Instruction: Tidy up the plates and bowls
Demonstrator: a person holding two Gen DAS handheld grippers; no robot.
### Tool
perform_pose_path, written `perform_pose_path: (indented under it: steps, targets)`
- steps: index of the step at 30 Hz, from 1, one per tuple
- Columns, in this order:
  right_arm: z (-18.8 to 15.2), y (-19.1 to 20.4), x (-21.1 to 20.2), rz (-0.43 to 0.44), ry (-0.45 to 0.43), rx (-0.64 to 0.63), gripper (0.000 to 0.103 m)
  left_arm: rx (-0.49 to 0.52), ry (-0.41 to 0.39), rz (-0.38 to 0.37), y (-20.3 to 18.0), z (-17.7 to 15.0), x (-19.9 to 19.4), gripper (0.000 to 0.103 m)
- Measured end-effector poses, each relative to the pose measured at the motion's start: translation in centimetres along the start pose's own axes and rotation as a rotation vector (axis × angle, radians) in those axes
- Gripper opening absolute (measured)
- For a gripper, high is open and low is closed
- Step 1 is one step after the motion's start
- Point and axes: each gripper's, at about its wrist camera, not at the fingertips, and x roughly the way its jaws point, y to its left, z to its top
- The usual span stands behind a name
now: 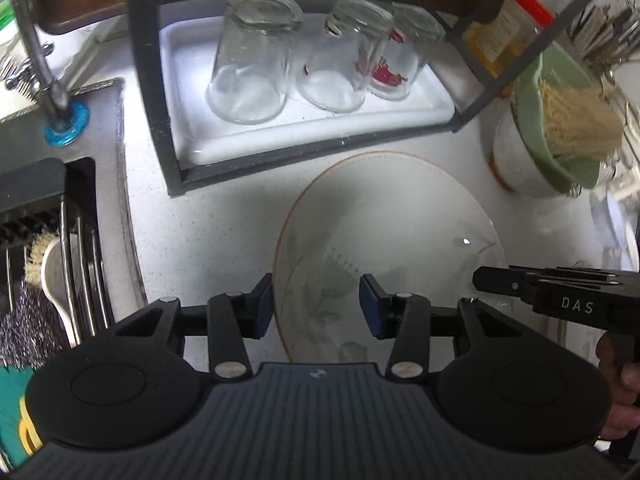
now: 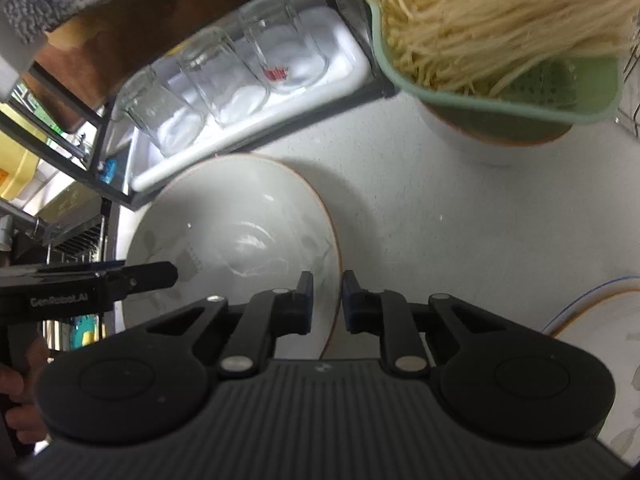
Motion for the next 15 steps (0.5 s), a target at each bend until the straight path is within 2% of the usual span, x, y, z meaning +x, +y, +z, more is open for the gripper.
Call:
perform_pose_path:
  steps: [3, 7, 15]
  targets:
    - [-0.2, -0.1, 0.3, 0.012, 0.002, 0.017, 0.017, -0.007, 0.006, -0.008, 0.1, 0.2, 0.2, 0.050]
    - [-0.3, -1.4, 0.9, 0.078, -0.027, 0.099, 0.018, -0.019, 0.015, -0.037, 0.6, 0.4, 0.7, 0.050]
    - [-0.6, -2.5, -0.2, 0.123, -0.031, 0.137, 0.018, -0.083, 0.041, -0.120, 0.9, 0.5, 0.0, 0.050]
